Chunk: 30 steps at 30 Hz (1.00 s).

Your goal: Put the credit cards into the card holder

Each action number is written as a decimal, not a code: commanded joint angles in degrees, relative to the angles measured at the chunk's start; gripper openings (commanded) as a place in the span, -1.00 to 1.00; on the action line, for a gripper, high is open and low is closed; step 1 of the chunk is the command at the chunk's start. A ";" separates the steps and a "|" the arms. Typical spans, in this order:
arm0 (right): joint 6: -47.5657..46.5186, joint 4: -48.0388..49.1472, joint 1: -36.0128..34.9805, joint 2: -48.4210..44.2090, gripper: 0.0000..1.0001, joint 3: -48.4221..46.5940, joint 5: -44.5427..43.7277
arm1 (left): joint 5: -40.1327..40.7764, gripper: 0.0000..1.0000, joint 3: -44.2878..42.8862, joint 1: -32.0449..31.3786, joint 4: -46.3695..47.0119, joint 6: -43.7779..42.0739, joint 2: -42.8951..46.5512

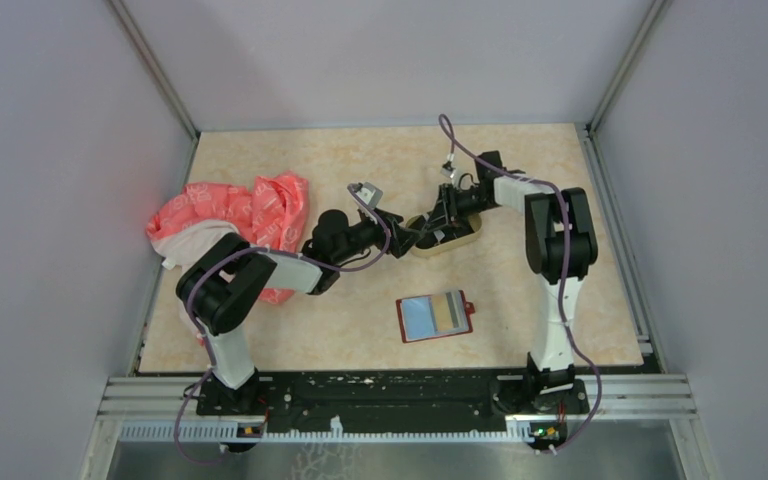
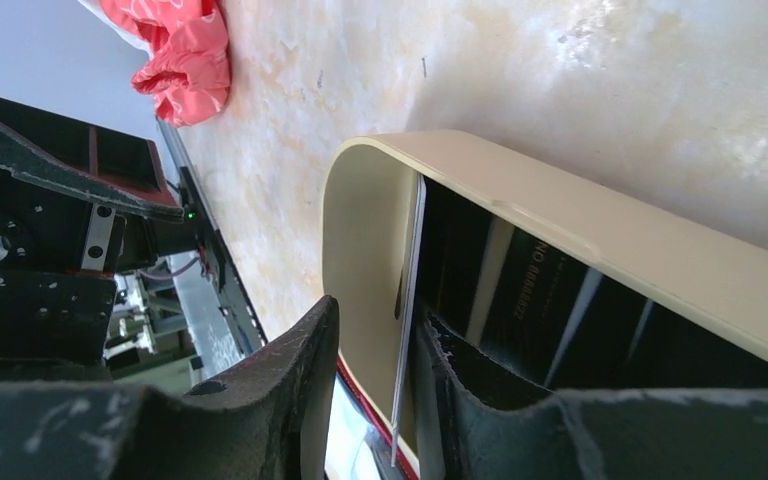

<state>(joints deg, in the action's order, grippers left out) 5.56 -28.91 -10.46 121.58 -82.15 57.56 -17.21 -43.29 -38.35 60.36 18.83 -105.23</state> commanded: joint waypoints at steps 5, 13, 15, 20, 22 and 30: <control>-0.19 0.59 2.40 -2.50 -0.48 -1.00 2.90 | -0.60 0.74 -1.37 0.37 0.37 0.15 -0.50; -0.27 0.55 3.76 -2.97 -0.69 -0.84 2.28 | -0.78 0.74 -1.44 0.38 0.37 0.15 -0.53; -0.33 0.68 4.35 -3.33 -0.69 -0.67 2.29 | -0.80 0.74 -1.45 0.37 0.37 0.16 -0.56; -0.66 0.58 5.37 -3.93 -0.75 -0.56 1.84 | -0.79 0.74 -1.41 0.37 0.38 0.15 -0.50; -1.05 0.43 5.54 -4.13 -0.77 -0.56 1.21 | -0.79 0.74 -1.38 0.38 0.38 0.15 -0.53; -2.69 -0.67 5.76 -4.94 -0.95 -0.91 -1.43 | -0.80 0.74 -1.36 0.47 0.46 0.15 -0.54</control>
<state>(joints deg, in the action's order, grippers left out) 4.71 -29.45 -5.08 120.84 -82.15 57.12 -17.21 -43.29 -38.35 60.36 18.83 -105.23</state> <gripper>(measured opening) 0.048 0.871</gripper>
